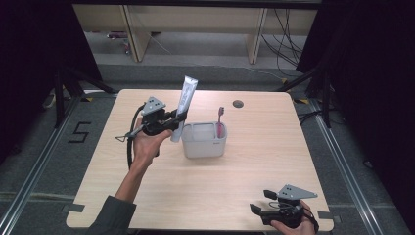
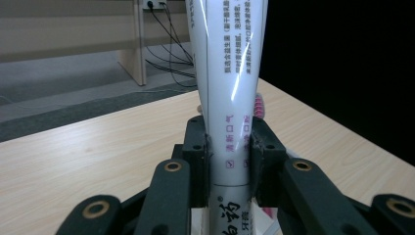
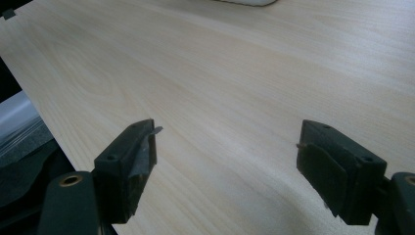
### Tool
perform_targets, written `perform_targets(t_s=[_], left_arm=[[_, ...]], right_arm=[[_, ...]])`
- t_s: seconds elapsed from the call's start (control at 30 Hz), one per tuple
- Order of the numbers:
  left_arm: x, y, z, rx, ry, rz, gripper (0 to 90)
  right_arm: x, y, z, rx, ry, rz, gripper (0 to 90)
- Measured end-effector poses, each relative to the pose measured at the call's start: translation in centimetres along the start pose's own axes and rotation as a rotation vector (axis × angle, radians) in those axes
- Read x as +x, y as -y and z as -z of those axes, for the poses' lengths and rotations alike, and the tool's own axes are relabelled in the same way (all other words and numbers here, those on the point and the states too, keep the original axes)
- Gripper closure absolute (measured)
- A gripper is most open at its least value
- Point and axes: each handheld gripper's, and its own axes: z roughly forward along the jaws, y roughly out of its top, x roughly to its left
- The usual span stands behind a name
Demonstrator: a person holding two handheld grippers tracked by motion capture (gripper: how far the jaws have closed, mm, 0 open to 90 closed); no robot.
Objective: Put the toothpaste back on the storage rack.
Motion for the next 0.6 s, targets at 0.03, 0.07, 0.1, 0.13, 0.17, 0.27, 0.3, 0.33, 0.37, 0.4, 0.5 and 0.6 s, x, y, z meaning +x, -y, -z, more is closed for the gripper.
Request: perform_targets(t_s=[0.03,0.07,0.1,0.13,0.17,0.27,0.3,0.33,0.37,0.4,0.5,0.6], left_arm=[[-0.2,-0.1,-0.4,0.005,0.005,-0.003,72.6],[-0.2,-0.1,-0.4,0.005,0.005,-0.003,72.7],[-0.4,-0.1,-0.6,0.007,0.003,-0.01,72.7],[-0.6,-0.1,-0.9,0.001,0.007,-0.006,72.7],[-0.6,-0.1,-0.9,0.001,0.007,-0.006,72.7],[-0.9,-0.2,-1.3,-0.01,0.012,-0.003,72.7],[-1.2,-0.2,-1.6,-0.011,0.002,-0.003,72.7],[-1.2,-0.2,-1.6,-0.011,0.002,-0.003,72.7],[-1.2,-0.2,-1.8,-0.016,0.002,0.0,72.7],[-1.3,-0.2,-2.1,-0.014,0.007,0.007,72.7],[-1.4,-0.3,-2.4,-0.015,0.009,0.0,72.7],[-1.8,-0.3,-2.8,-0.02,0.009,0.001,72.6]], right_arm=[[0.0,0.0,0.0,0.0,-0.004,-0.003,23.5],[0.0,0.0,0.0,0.0,-0.004,-0.003,23.5],[0.0,0.0,0.0,-0.006,0.003,-0.002,23.5],[0.0,0.0,0.0,-0.008,0.002,-0.003,23.5],[0.0,0.0,0.0,-0.008,0.002,-0.003,23.5],[0.2,0.0,0.0,0.0,-0.01,-0.034,23.5],[0.2,0.0,0.0,-0.001,-0.01,-0.033,23.5],[0.0,0.0,0.0,-0.01,0.0,-0.003,23.5],[0.0,0.0,0.0,-0.01,0.0,-0.003,23.5],[0.0,0.0,0.0,-0.006,-0.001,-0.001,23.5],[0.0,0.0,0.0,-0.009,0.001,-0.002,23.5],[0.2,0.0,0.0,-0.002,-0.013,-0.034,23.5]])
